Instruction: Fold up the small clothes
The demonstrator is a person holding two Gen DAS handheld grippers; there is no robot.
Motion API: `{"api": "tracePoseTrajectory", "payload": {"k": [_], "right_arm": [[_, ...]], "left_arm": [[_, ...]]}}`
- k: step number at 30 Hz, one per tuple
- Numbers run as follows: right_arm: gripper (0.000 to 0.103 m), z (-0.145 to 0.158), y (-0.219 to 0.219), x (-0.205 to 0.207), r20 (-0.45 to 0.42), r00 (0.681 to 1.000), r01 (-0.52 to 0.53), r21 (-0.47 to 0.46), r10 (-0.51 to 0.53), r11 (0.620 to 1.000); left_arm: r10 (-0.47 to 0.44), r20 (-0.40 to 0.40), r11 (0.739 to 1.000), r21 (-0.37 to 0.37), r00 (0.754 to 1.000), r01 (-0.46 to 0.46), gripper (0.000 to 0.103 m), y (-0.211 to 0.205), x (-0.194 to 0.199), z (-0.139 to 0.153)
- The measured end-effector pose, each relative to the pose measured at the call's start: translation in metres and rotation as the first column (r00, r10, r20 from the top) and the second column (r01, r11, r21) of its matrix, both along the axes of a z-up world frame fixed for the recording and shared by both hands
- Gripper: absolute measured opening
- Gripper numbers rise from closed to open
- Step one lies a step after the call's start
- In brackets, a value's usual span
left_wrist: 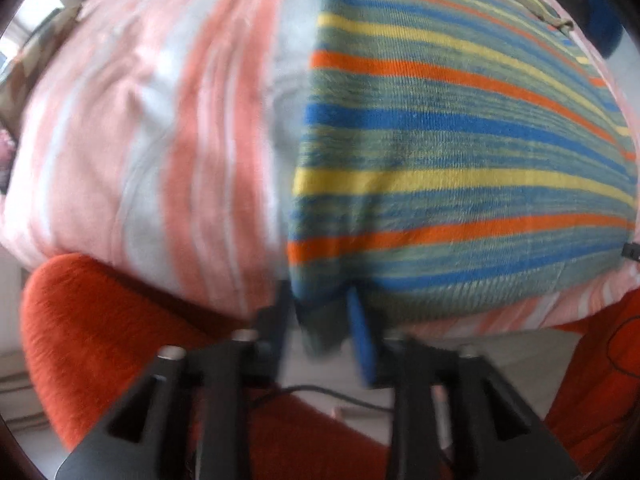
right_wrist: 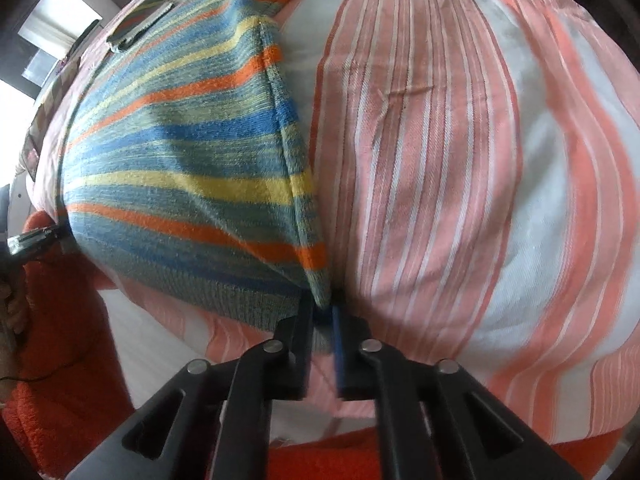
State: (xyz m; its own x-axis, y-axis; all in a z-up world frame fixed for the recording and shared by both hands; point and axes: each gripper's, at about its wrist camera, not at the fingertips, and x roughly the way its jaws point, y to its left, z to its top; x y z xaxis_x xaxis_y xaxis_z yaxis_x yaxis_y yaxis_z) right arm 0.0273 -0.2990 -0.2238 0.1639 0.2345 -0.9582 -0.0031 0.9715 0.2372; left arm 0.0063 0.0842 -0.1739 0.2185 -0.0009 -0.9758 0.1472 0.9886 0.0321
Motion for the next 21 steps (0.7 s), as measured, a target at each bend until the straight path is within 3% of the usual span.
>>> {"api": "tracePoseTrajectory", "payload": {"k": [2, 5, 10, 17, 21], "right_arm": [[0.041, 0.009, -0.003, -0.007, 0.003, 1.000, 0.011, 0.000, -0.011, 1.000], [0.053, 0.036, -0.008, -0.018, 0.068, 0.998, 0.017, -0.031, -0.015, 0.999], [0.054, 0.078, -0.011, -0.025, 0.184, 0.983, 0.018, -0.188, 0.017, 0.982], [0.056, 0.092, 0.005, -0.017, 0.227, 0.972, -0.014, -0.230, 0.067, 0.973], [0.056, 0.098, 0.024, 0.009, 0.263, 0.953, -0.078, -0.273, 0.153, 0.959]], "left_arm": [[0.010, 0.042, 1.000, -0.012, 0.999, -0.009, 0.058, 0.000, -0.007, 0.021], [0.022, 0.120, 1.000, -0.012, 0.993, -0.021, 0.069, 0.001, -0.008, 0.050], [0.018, 0.213, 0.998, 0.052, 0.977, -0.030, 0.071, -0.014, 0.002, 0.081], [0.009, 0.274, 0.997, 0.073, 0.962, -0.031, 0.072, -0.022, 0.003, 0.075], [0.093, 0.384, 0.992, 0.044, 0.918, -0.119, 0.090, -0.009, 0.016, 0.081]]}}
